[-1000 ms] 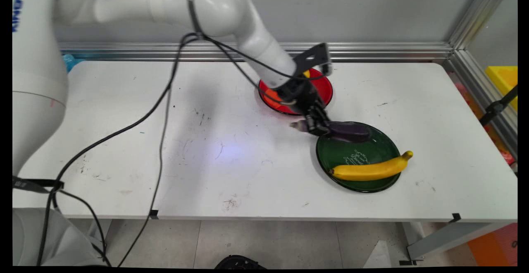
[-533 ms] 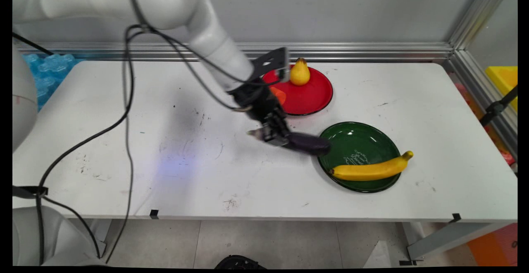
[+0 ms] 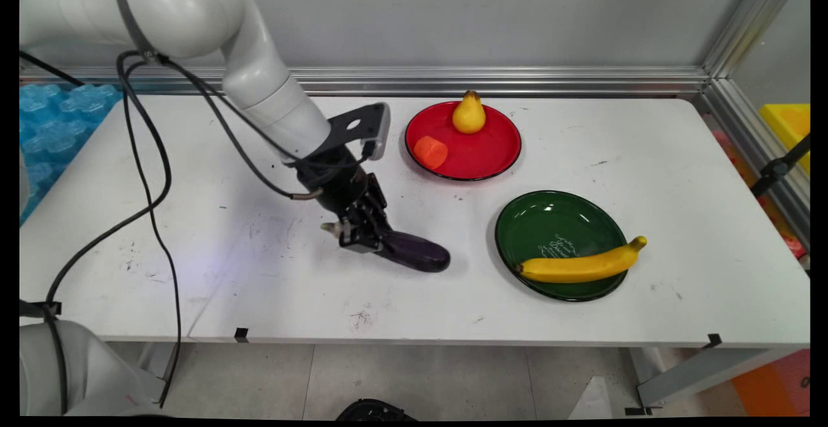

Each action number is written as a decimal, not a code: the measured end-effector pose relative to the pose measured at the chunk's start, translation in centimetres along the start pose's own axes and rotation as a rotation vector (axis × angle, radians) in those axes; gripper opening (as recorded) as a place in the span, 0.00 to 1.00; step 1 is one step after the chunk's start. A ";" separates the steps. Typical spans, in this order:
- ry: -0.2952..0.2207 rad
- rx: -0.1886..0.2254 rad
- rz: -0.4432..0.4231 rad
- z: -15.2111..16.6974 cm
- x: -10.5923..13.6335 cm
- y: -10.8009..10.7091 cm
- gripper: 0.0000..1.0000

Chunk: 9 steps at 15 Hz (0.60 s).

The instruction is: Place the picked object on the table

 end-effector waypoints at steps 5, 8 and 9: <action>-0.008 -0.007 -0.010 2.7 -1.5 0.1 0.00; 0.009 -0.014 -0.026 4.2 -1.7 -0.1 0.00; 0.017 -0.013 -0.033 4.6 -1.8 -0.2 0.00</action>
